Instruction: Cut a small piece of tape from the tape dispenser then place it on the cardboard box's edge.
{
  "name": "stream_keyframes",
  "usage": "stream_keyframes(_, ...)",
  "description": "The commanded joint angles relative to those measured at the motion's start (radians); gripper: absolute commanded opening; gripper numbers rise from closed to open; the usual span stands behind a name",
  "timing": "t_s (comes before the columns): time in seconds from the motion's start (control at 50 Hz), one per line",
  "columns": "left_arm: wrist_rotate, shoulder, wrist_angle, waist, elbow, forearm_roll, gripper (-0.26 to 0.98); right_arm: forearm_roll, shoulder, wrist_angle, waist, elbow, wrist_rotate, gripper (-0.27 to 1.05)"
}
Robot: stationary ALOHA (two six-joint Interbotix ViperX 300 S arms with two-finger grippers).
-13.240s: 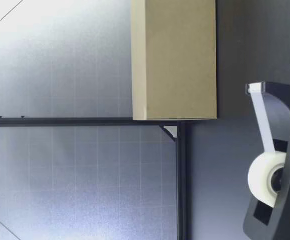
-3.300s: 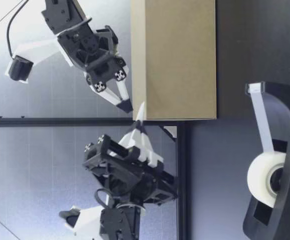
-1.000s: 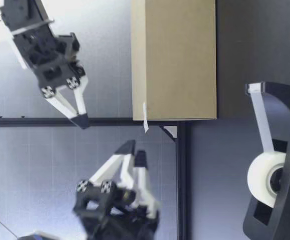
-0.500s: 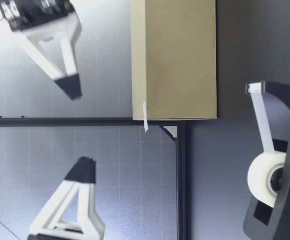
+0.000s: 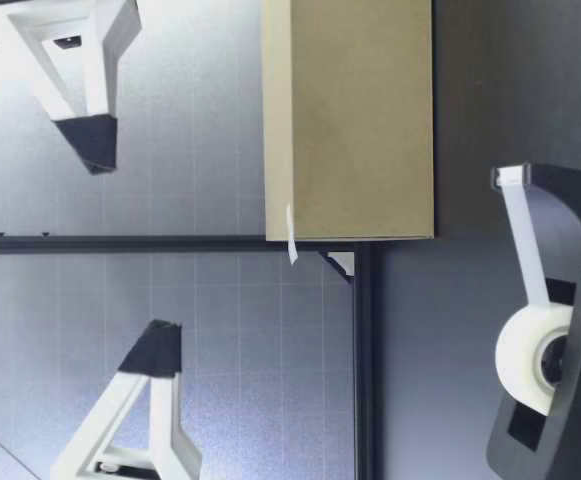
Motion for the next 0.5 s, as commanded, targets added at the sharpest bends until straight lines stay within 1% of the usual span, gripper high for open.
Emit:
stream_keyframes(0.0,0.002,-0.021,-0.006,-0.003,-0.006,0.003,0.39,0.003,-0.006,-0.011,0.005,-0.011,-0.002,-0.09)
stream_keyframes(0.22,0.002,-0.032,0.0,-0.003,0.014,0.003,0.39,0.002,-0.003,-0.011,0.005,0.015,0.0,-0.09)
stream_keyframes(0.48,0.002,-0.078,0.0,-0.003,0.015,0.003,0.39,0.002,-0.041,-0.014,0.005,0.029,0.0,-0.09)
